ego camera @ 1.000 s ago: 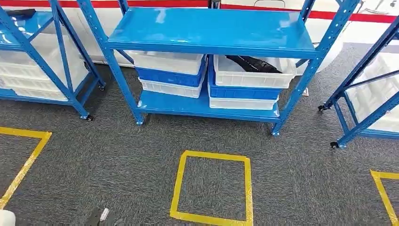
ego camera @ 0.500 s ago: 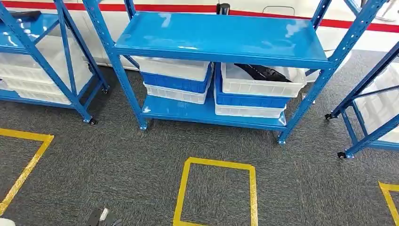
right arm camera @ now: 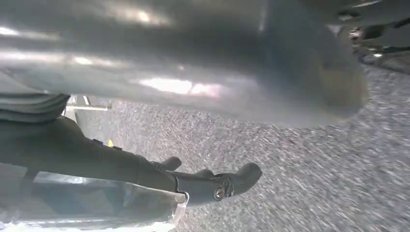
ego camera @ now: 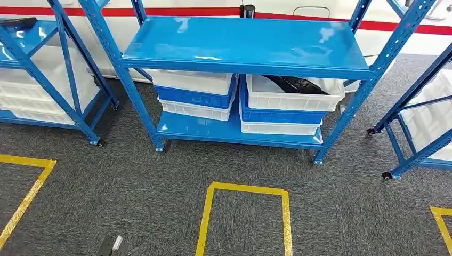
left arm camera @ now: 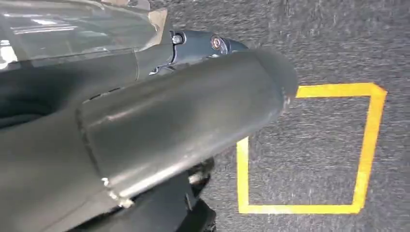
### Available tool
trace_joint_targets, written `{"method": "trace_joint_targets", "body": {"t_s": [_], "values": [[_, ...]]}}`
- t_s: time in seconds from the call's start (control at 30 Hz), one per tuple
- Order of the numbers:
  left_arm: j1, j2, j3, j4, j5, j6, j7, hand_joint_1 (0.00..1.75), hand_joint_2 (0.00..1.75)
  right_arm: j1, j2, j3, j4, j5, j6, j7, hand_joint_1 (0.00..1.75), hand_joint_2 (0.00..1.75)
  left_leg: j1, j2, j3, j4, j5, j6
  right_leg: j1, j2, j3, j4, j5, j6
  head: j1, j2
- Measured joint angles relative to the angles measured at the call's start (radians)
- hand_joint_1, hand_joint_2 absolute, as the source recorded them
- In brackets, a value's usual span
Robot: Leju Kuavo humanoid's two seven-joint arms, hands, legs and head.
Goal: Take the parts from the cabinet and place them on the table.
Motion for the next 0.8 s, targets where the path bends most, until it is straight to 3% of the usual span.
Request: {"method": "trace_joint_targets", "body": {"t_s": [0.03, 0.1, 0.13, 0.17, 0.2, 0.27, 0.3, 0.33, 0.37, 0.4, 0.47, 0.5, 0.53, 0.57, 0.6, 0.77, 0.8], "values": [[0.000, 0.000, 0.001, -0.001, -0.001, 0.000, 0.003, 0.00, 0.00, -0.002, 0.001, -0.001, 0.000, 0.001, 0.000, 0.000, 0.00, 0.00, -0.002, 0.000, -0.002, 0.002, 0.000, 0.005, -0.002, 0.000, -0.001, -0.002, 0.001, 0.002, 0.001, 0.000], [0.001, 0.000, 0.003, -0.003, -0.003, 0.003, 0.005, 0.00, 0.00, -0.002, 0.001, -0.004, 0.000, 0.001, 0.000, 0.000, 0.00, 0.00, -0.011, 0.000, -0.001, 0.000, -0.004, 0.022, -0.002, -0.001, 0.004, -0.014, 0.001, 0.016, 0.001, 0.000], [0.001, -0.001, 0.003, -0.006, -0.003, 0.004, 0.006, 0.00, 0.00, -0.005, 0.001, -0.004, 0.000, 0.001, -0.001, 0.000, 0.00, 0.00, -0.010, -0.001, 0.011, -0.011, 0.002, 0.031, 0.003, -0.003, 0.011, -0.018, -0.002, 0.024, 0.001, 0.000], [0.002, -0.003, 0.003, -0.008, -0.012, 0.013, 0.011, 0.00, 0.00, -0.005, 0.000, -0.005, -0.001, 0.002, -0.005, 0.001, 0.00, 0.00, -0.002, 0.000, 0.020, -0.022, 0.007, 0.040, -0.001, -0.005, 0.013, -0.001, -0.010, 0.025, 0.003, 0.000], [0.001, -0.004, 0.004, -0.008, -0.023, 0.023, 0.017, 0.00, 1.75, -0.004, 0.000, -0.006, -0.001, 0.003, -0.012, 0.002, 0.00, 0.00, -0.004, 0.000, 0.026, -0.029, 0.006, 0.048, 0.002, -0.005, -0.003, 0.036, -0.028, 0.020, 0.004, 0.000], [0.001, -0.005, 0.011, -0.011, -0.053, 0.052, 0.041, 0.00, 1.75, -0.004, 0.001, -0.011, -0.001, 0.008, -0.022, 0.002, 0.00, 0.00, -0.005, 0.002, 0.028, -0.029, 0.002, 0.056, 0.002, -0.005, -0.084, 0.178, -0.086, 0.007, 0.006, 0.000], [0.006, -0.007, 0.018, -0.015, -0.080, 0.061, 0.057, 0.00, 1.75, -0.003, 0.000, -0.013, -0.001, 0.010, -0.024, 0.002, 0.00, 1.75, -0.009, 0.003, 0.030, -0.029, -0.001, 0.060, 0.002, -0.004, -0.133, 0.258, -0.113, 0.005, 0.005, 0.000], [0.012, -0.008, 0.027, -0.021, -0.099, 0.065, 0.066, 0.00, 1.75, -0.001, 0.000, -0.014, -0.001, 0.013, -0.026, 0.004, 0.00, 1.75, -0.011, 0.002, 0.032, -0.029, -0.004, 0.063, 0.003, -0.004, -0.165, 0.306, -0.119, 0.009, 0.006, 0.000], [0.018, -0.011, 0.037, -0.027, -0.123, 0.069, 0.071, 0.00, 1.75, 0.001, -0.001, -0.015, -0.001, 0.014, -0.032, 0.008, 0.00, 1.75, -0.013, 0.001, 0.037, -0.029, -0.006, 0.063, 0.005, -0.004, -0.173, 0.304, -0.104, 0.016, 0.005, 0.000], [0.023, -0.014, 0.047, -0.034, -0.141, 0.074, 0.074, 0.00, 1.75, 0.004, -0.003, -0.017, -0.001, 0.013, -0.038, 0.012, 0.00, 1.75, -0.015, 0.000, 0.041, -0.028, -0.009, 0.063, 0.006, -0.004, -0.158, 0.257, -0.072, 0.024, 0.005, 0.000], [0.025, -0.014, 0.049, -0.038, -0.147, 0.087, 0.074, 0.00, 1.75, 0.017, -0.009, -0.012, -0.001, -0.016, -0.040, 0.013, 0.00, 1.75, -0.018, -0.006, 0.054, -0.028, -0.016, 0.060, 0.008, -0.005, -0.079, 0.071, 0.016, 0.035, 0.006, 0.000], [0.024, -0.013, 0.048, -0.038, -0.141, 0.090, 0.072, 0.00, 1.75, 0.022, -0.013, -0.008, -0.001, -0.036, -0.040, 0.012, 0.00, 1.75, -0.020, -0.007, 0.055, -0.028, -0.020, 0.056, 0.009, -0.005, -0.055, 0.005, 0.042, 0.025, 0.009, 0.000], [0.024, -0.011, 0.045, -0.037, -0.133, 0.096, 0.068, 0.00, 1.75, 0.027, -0.013, -0.002, -0.001, -0.061, -0.040, 0.010, 0.00, 1.75, -0.030, -0.011, 0.057, -0.023, -0.031, 0.050, 0.012, -0.005, -0.055, -0.004, 0.050, 0.014, 0.009, 0.000], [0.024, -0.008, 0.041, -0.037, -0.122, 0.103, 0.064, 0.00, 1.75, 0.030, -0.014, 0.007, -0.001, -0.089, -0.039, 0.005, 0.00, 1.75, -0.031, -0.009, 0.058, -0.020, -0.038, 0.058, 0.003, -0.005, -0.043, -0.004, 0.055, 0.008, 0.006, 0.000], [0.024, -0.005, 0.039, -0.035, -0.113, 0.108, 0.062, 0.00, 1.75, 0.034, -0.016, 0.016, -0.001, -0.114, -0.038, 0.001, 0.00, 1.75, -0.030, -0.008, 0.058, -0.021, -0.034, 0.077, 0.006, -0.005, -0.044, -0.004, 0.055, 0.008, 0.007, 0.000], [0.025, 0.003, 0.001, 0.004, -0.059, 0.135, 0.043, 0.00, 1.75, 0.051, -0.029, 0.068, -0.011, -0.249, -0.030, -0.024, 0.00, 1.75, -0.027, -0.007, 0.061, -0.026, -0.033, 0.074, 0.012, -0.003, -0.043, -0.003, 0.053, 0.001, 0.007, 0.000], [0.026, 0.008, -0.008, 0.016, -0.048, 0.143, 0.039, 0.00, 1.75, 0.052, -0.031, 0.081, -0.014, -0.277, -0.028, -0.027, 0.00, 0.00, -0.027, -0.006, 0.063, -0.028, -0.033, 0.071, 0.012, -0.003, -0.043, -0.003, 0.053, 0.000, 0.008, 0.000]]}}
